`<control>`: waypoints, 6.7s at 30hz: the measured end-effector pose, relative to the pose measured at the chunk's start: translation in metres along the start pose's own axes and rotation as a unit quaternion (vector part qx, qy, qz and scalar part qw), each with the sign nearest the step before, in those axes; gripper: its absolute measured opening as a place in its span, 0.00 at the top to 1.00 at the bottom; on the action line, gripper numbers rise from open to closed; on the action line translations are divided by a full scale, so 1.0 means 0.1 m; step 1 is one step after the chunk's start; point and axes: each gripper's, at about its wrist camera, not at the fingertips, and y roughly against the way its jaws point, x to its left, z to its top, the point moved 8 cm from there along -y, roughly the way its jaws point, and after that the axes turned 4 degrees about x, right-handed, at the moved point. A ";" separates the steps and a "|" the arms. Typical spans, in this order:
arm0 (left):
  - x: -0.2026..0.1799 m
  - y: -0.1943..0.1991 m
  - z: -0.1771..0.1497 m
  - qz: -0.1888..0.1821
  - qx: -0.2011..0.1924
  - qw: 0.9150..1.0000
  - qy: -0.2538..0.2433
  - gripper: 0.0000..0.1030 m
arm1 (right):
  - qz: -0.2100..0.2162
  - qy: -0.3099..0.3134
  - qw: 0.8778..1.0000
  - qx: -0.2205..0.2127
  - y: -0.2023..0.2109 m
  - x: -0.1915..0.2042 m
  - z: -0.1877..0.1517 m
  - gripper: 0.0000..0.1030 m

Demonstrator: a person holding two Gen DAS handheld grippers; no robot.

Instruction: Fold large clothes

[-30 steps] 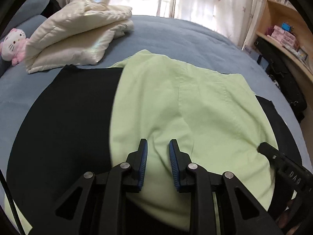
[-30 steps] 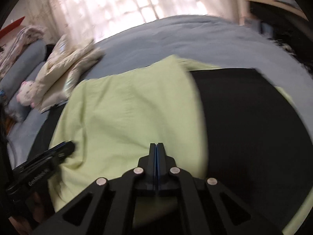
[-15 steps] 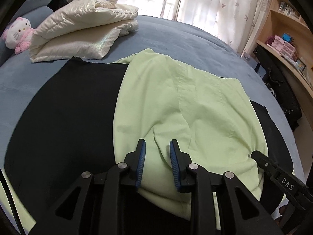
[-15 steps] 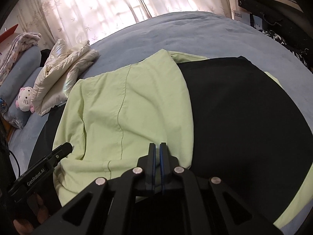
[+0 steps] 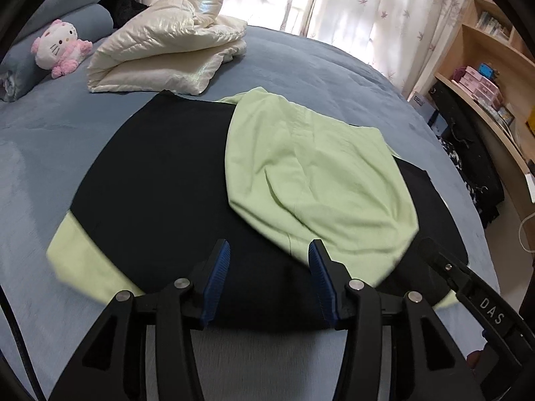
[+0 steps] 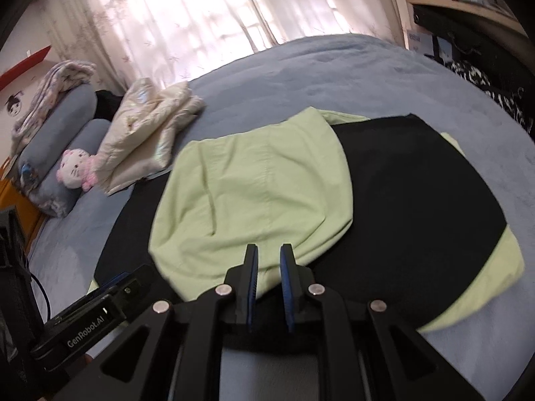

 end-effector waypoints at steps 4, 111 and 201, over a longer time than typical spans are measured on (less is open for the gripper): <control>0.02 0.23 -0.18 -0.001 -0.004 1.000 0.000 0.52 | -0.001 0.018 1.000 0.000 0.16 0.09 -0.16 0.87; -3.02 -0.75 -0.77 -0.053 -0.048 0.898 -0.433 0.78 | 0.002 -0.310 0.947 -0.079 0.61 -2.64 -0.42 0.87; -1.53 -0.96 0.76 -0.075 0.036 0.984 -0.157 0.31 | -0.056 -0.077 0.994 0.047 -0.18 -2.19 1.04 0.84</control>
